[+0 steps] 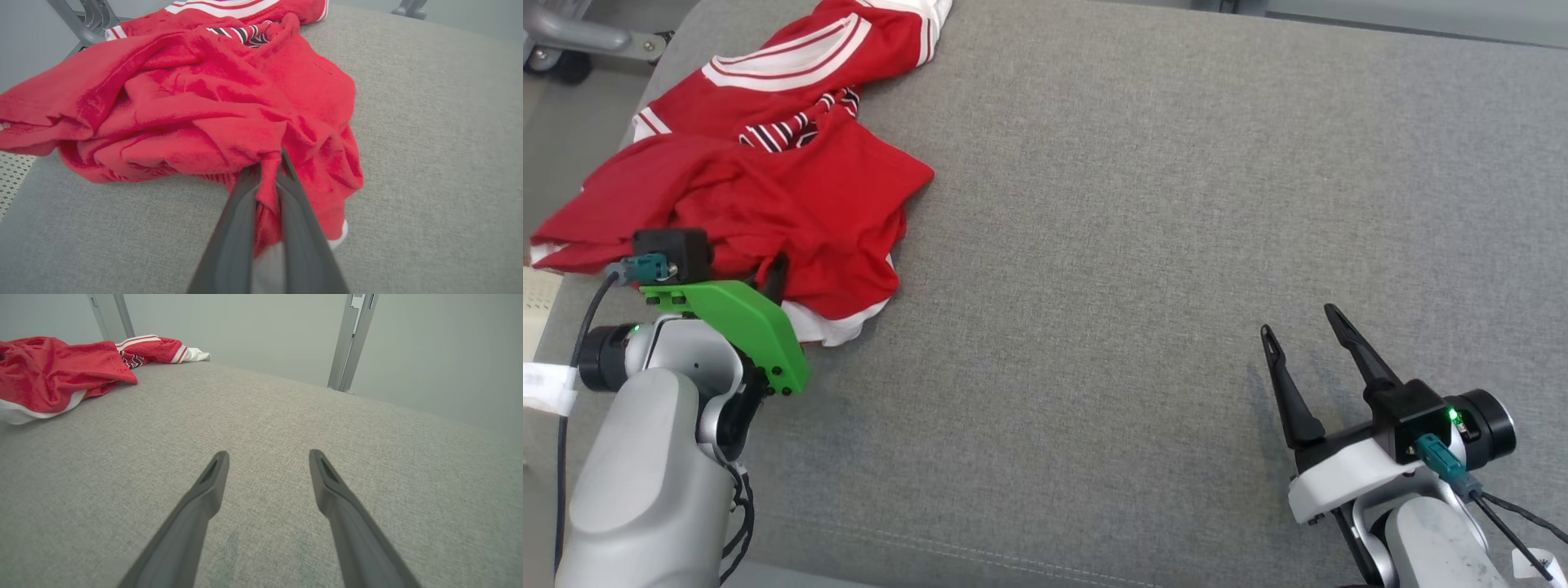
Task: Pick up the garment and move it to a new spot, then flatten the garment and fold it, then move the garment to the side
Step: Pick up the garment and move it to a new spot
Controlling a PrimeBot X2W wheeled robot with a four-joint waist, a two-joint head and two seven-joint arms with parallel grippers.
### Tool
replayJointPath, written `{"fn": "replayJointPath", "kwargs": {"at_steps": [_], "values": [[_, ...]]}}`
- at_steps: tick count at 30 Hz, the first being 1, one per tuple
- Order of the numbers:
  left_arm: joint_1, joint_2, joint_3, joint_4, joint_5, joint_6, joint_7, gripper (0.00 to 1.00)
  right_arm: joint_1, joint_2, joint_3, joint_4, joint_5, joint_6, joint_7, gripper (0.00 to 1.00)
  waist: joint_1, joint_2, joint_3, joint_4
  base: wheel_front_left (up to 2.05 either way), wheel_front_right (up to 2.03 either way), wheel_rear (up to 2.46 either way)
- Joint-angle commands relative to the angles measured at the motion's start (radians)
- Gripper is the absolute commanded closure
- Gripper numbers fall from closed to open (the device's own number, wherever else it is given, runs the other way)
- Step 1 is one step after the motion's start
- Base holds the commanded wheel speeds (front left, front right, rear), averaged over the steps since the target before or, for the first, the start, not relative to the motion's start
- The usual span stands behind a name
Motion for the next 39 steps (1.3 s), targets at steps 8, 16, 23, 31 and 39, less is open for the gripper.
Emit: {"fn": "replayJointPath", "kwargs": {"at_steps": [8, 16, 23, 31, 39], "values": [[0.129, 0.034, -0.083, -0.533, -0.094, 0.003, 0.180, 1.00, 0.021, 0.030, 0.005, 0.001, 0.015, -0.001, -0.003, 0.00, 0.0000, 0.0000, -0.072, -0.105, 0.00, 0.00, 0.00], [0.120, -0.030, -0.212, -0.810, -0.117, 0.022, 0.335, 1.00, 0.010, 0.052, -0.003, 0.001, 0.029, -0.001, -0.003, 0.00, 0.0000, 0.0000, -0.069, -0.287, 0.00, 0.00, 0.00], [0.036, -0.129, -0.322, -0.761, -0.138, 0.024, 0.388, 1.00, 0.010, 0.059, -0.007, 0.001, 0.057, -0.001, -0.003, 0.00, 0.0000, 0.0000, -0.059, -0.446, 0.00, 0.00, 0.00], [-0.061, -0.145, -0.312, -0.458, -0.105, 0.067, 0.354, 1.00, 0.010, 0.060, 0.019, 0.001, 0.118, -0.001, -0.003, 0.00, 0.0000, 0.0000, -0.050, -0.609, 0.00, 0.00, 0.00], [-0.113, -0.048, -0.246, -0.122, -0.029, 0.126, 0.248, 1.00, 0.037, 0.059, 0.015, 0.001, 0.128, -0.001, -0.003, 0.00, 0.0000, 0.0000, -0.038, -0.671, 0.00, 0.00, 0.00]]}}
